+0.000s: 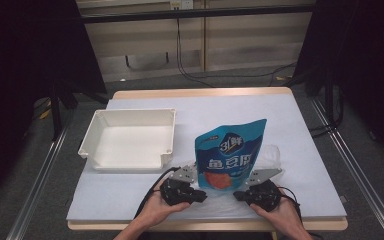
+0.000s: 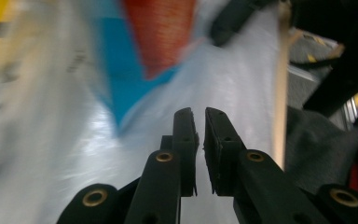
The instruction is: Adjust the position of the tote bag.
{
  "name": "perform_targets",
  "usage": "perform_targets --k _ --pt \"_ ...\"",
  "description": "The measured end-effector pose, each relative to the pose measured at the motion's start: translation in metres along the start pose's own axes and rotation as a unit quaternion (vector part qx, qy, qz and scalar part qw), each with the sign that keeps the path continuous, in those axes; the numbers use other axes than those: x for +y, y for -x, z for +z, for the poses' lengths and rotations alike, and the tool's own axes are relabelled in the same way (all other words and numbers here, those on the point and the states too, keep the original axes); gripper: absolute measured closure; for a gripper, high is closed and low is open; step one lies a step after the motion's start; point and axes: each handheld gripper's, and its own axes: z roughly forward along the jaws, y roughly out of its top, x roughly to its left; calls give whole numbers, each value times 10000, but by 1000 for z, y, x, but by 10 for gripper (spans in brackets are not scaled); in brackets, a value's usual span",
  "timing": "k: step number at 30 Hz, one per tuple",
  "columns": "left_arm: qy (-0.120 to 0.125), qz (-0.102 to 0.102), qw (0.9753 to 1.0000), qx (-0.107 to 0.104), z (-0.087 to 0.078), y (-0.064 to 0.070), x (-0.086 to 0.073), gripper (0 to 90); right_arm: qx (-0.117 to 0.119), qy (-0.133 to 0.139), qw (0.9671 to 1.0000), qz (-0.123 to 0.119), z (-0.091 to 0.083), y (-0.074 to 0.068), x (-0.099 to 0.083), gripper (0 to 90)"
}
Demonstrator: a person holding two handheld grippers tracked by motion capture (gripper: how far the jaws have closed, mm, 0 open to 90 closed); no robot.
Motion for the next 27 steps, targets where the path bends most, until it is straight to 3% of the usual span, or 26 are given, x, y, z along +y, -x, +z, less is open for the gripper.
perform_targets --k 2,5,8,12,16,20,22,23,24,27 --pt "87 -192 9998 9 -1 -4 -3 831 51 -25 10000 15 -4 -1 -4 900" --pt "-40 -154 9998 137 0 -4 -5 828 67 -57 10000 -45 -9 -6 -9 900" --pt "55 -201 9997 114 2 -5 -5 800 124 -53 9999 -72 -12 -9 -13 900" --pt "178 -265 9992 256 -3 -6 -3 770 138 -71 9998 -118 -18 -14 -19 900" --pt "106 -330 9989 308 -1 -8 -4 756 226 -79 9996 -149 -21 -18 -23 900" --pt "-148 -90 9992 351 7 0 -5 706 223 -115 9996 -159 -26 -21 -27 900" --pt "-216 75 9993 308 8 6 -5 724 228 -75 9996 -155 -26 -20 -27 900" --pt "-365 249 9986 296 7 6 -4 757 193 -8 9997 -136 -26 -19 -26 900" --pt "-305 191 9989 307 8 9 -5 774 164 68 9998 -126 -27 -18 -24 900" --pt "-287 335 9988 232 9 11 -6 802 63 254 9996 -93 -32 -15 -20 900"
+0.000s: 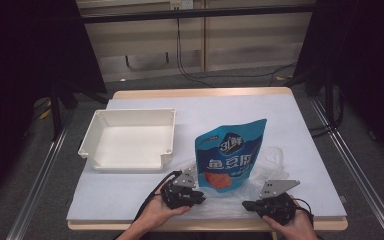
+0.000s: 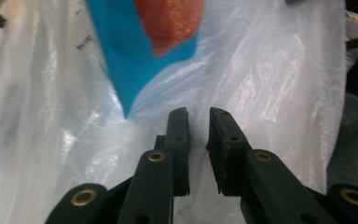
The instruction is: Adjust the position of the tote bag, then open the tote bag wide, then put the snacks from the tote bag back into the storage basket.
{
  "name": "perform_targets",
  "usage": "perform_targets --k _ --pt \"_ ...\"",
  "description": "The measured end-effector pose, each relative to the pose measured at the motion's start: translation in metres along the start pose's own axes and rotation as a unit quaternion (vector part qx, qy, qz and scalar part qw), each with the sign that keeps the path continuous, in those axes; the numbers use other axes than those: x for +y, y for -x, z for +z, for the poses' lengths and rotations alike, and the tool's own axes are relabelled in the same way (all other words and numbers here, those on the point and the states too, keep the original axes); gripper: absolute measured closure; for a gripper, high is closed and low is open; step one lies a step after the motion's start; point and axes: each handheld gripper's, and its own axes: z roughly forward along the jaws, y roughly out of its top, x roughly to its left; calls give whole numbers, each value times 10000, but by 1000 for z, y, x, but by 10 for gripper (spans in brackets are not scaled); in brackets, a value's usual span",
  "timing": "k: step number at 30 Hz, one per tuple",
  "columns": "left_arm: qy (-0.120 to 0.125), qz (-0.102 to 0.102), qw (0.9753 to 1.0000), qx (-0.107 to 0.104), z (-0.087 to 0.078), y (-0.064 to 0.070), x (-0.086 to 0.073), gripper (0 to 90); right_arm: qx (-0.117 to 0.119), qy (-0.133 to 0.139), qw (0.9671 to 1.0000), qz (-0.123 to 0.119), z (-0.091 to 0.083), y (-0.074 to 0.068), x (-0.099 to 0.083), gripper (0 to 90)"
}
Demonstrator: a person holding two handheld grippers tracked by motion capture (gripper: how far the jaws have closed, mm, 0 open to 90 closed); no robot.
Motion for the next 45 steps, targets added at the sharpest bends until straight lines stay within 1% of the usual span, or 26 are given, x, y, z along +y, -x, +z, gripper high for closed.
perform_targets --k 4,6,8,10,13,14,16,18,20,21,22,23,24,25,28,29,31,32,33,35,36,39,40,41,43,45 --pt "-68 39 9998 -157 -1 4 -1 853 -209 327 9991 145 -4 7 5 900" --pt "-173 195 9993 -255 -3 3 -1 863 -337 482 9978 291 -4 11 10 900" --pt "-54 55 9993 -363 -2 2 -2 864 -416 478 9975 305 -1 15 13 900" --pt "-5 20 9993 -360 -1 2 -3 864 -452 314 9980 318 9 21 14 900" --pt "-156 66 9994 -317 -3 2 -1 862 -341 -49 9990 283 20 22 9 900" --pt "-64 4 9993 -363 -2 2 -2 859 -272 -109 9992 255 22 20 7 900" --pt "4 -101 9993 -348 -2 1 -3 826 -198 -138 9995 204 21 15 5 900" --pt "-91 -74 9996 -244 -5 1 -3 785 -118 -126 9998 128 19 13 3 900" --pt "50 -107 9996 -238 -4 2 -5 769 -37 -131 9999 85 16 10 -1 900" --pt "-41 -34 9998 -216 -6 0 -5 769 -21 -151 9999 78 14 9 -2 900" --pt "-16 -119 9996 -244 -6 1 -6 769 12 -159 9998 80 13 9 -4 900" --pt "-116 -105 9998 -113 -8 1 -5 769 50 -145 9998 101 12 9 -4 900" --pt "7 -115 9996 -240 -7 0 -6 769 73 -163 9998 107 11 9 -5 900" --pt "15 -123 9996 -265 -7 -1 -7 768 92 -149 9998 131 11 10 -5 900" --pt "-11 -70 9997 -241 -10 -2 -6 684 134 134 9995 262 7 14 -6 900" --pt "116 -148 9996 -220 -10 -1 -6 649 96 256 9992 299 5 15 -5 896" --pt "166 -143 9996 -188 -13 -2 -5 589 -72 616 9972 420 -4 19 -4 836" --pt "278 -189 9993 -175 -13 -1 -5 560 -143 737 9962 443 -7 20 -4 811" --pt "261 -160 9994 -157 -16 -2 -4 548 -225 816 9952 491 -9 20 -4 790" --pt "421 -211 9988 -127 -18 -2 -3 505 -296 940 9939 492 -13 21 -6 736" --pt "403 -195 9989 -121 -20 -2 -2 485 -296 1002 9931 537 -15 20 -6 717" --pt "589 -244 9980 -43 -27 0 -1 434 -275 1247 9902 564 -19 21 -7 607" --pt "649 -189 9977 -33 -30 -1 -1 422 -267 1345 9888 592 -21 21 -7 560" --pt "750 -240 9969 -6 -32 0 -1 407 -342 1420 9874 613 -23 20 -7 501" --pt "882 -311 9956 34 -38 -1 0 354 -426 1536 9850 654 -27 20 -7 450" --pt "1051 -379 9935 228 -46 0 0 324 -502 1697 9816 713 -31 20 -9 398"
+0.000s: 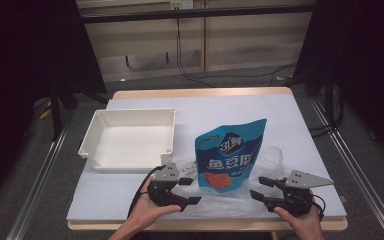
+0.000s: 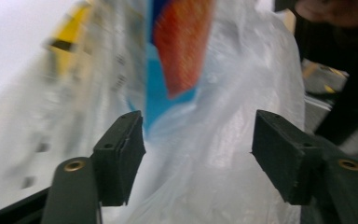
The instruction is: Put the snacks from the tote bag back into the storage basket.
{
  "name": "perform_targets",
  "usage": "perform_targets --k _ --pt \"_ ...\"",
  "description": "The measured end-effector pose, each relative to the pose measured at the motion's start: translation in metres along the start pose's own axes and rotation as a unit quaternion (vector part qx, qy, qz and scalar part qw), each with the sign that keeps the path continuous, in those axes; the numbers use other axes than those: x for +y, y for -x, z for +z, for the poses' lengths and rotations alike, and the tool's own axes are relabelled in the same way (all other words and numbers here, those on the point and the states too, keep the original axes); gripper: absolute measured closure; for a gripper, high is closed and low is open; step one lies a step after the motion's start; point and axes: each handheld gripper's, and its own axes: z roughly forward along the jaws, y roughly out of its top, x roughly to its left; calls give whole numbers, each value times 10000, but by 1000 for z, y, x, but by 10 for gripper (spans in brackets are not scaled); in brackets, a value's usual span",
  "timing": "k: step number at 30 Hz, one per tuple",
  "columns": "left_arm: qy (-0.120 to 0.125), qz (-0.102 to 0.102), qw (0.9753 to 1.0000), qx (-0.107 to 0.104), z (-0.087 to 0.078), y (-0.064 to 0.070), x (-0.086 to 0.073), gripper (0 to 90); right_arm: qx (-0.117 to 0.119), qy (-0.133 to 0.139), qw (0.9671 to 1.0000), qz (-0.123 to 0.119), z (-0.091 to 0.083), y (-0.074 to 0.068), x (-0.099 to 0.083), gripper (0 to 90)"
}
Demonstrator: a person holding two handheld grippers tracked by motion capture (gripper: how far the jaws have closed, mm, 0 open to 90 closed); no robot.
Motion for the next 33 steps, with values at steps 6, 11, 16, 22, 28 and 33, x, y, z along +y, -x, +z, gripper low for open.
perform_targets --k 6,11,16,22,28,33 --pt "387 16 9992 134 -17 -4 3 288 -24 274 9996 100 -11 -1 1 303" --pt "441 -23 9990 113 -25 -7 4 326 -242 229 9994 65 -14 -2 0 207" --pt "580 -90 9981 -196 -29 -7 6 362 -294 309 9990 110 -19 -4 0 187" --pt "589 -53 9982 -129 -39 -3 18 363 -220 283 9993 72 -16 -6 -1 188" --pt "512 -80 9982 -298 -52 -1 34 347 -195 295 9994 30 -19 -7 -2 188" --pt "575 26 9983 -126 -62 -2 42 371 -171 325 9993 28 -18 -7 -1 188"
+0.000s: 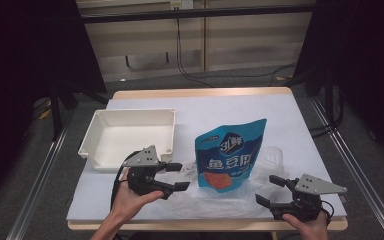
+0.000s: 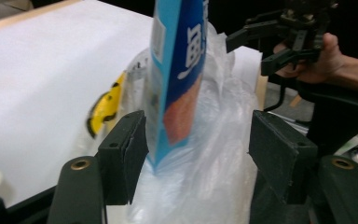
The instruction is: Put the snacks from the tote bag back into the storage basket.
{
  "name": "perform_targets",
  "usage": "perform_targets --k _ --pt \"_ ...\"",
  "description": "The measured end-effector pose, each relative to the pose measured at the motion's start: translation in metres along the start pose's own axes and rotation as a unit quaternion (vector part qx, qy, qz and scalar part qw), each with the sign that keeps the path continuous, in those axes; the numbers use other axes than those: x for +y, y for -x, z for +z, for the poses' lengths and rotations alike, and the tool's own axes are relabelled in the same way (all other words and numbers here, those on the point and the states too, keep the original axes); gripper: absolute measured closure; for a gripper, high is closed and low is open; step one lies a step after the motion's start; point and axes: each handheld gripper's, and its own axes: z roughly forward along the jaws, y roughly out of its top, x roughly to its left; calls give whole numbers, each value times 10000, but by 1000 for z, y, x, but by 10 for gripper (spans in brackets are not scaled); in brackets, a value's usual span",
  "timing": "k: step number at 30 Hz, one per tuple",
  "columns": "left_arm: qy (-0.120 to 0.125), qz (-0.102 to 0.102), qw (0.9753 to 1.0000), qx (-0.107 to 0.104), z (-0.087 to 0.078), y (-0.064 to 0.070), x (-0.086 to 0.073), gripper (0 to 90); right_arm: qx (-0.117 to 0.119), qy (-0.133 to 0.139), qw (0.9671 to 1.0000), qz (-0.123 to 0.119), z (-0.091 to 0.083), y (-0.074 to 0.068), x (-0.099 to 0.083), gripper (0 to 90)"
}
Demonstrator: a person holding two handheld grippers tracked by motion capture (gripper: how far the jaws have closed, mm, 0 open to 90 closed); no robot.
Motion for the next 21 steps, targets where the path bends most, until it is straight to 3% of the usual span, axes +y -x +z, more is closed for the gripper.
perform_targets --k 4,9,10,12,14,19,21 --pt "89 42 9999 36 -7 -1 8 385 -4 -27 10000 -10 1 -2 -1 178" --pt "39 268 9996 -11 -8 3 23 414 3 -38 10000 12 1 -5 -2 170" --pt "73 268 9996 -97 -8 4 25 458 1 -33 10000 25 1 -5 -2 170" --pt "9 381 9993 22 -7 8 32 542 16 -27 10000 32 1 -6 -2 170" --pt "-46 466 9989 6 -7 11 41 598 23 -22 10000 55 1 -5 -3 171" --pt "-73 451 9988 155 -5 7 57 622 41 -19 10000 69 2 -4 -3 174" --pt "-68 502 9987 104 -5 5 65 608 47 -10 10000 73 2 -4 -3 175"
